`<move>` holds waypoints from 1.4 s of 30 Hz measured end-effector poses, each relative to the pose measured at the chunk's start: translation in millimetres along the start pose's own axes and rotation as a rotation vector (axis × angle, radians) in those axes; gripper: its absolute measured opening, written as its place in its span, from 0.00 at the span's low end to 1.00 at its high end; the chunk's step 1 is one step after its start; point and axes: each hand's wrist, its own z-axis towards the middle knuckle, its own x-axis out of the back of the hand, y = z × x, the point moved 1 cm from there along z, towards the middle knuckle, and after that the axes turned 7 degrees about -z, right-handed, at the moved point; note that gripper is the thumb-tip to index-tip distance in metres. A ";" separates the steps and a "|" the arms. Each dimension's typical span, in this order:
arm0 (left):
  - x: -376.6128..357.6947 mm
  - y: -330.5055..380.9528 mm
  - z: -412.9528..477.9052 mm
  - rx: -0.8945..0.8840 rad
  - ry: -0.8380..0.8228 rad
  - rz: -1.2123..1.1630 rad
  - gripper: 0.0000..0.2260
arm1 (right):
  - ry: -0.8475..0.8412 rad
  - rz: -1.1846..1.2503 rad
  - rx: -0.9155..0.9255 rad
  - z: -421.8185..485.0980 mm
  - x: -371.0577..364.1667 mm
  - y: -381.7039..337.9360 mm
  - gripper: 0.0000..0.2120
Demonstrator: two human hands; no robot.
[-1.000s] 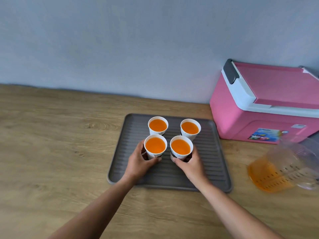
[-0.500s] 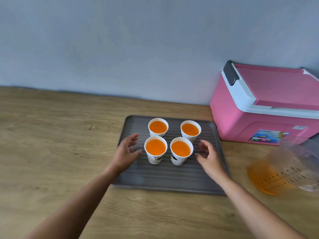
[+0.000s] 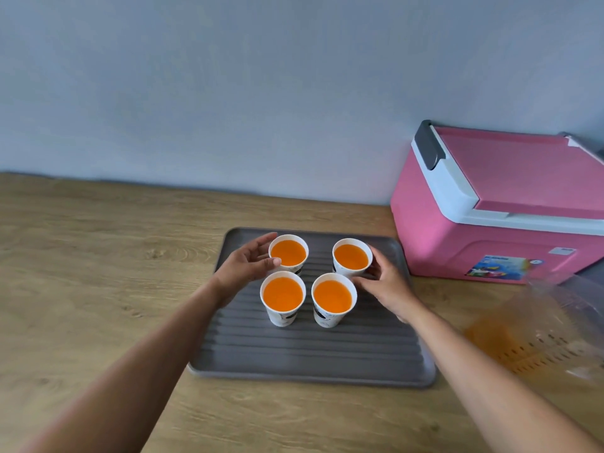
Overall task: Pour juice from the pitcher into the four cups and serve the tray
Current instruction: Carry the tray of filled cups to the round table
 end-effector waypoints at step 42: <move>-3.8 -4.1 3.8 0.021 0.033 -0.070 0.28 | -0.148 -0.121 0.046 25.9 -14.6 -23.5 0.40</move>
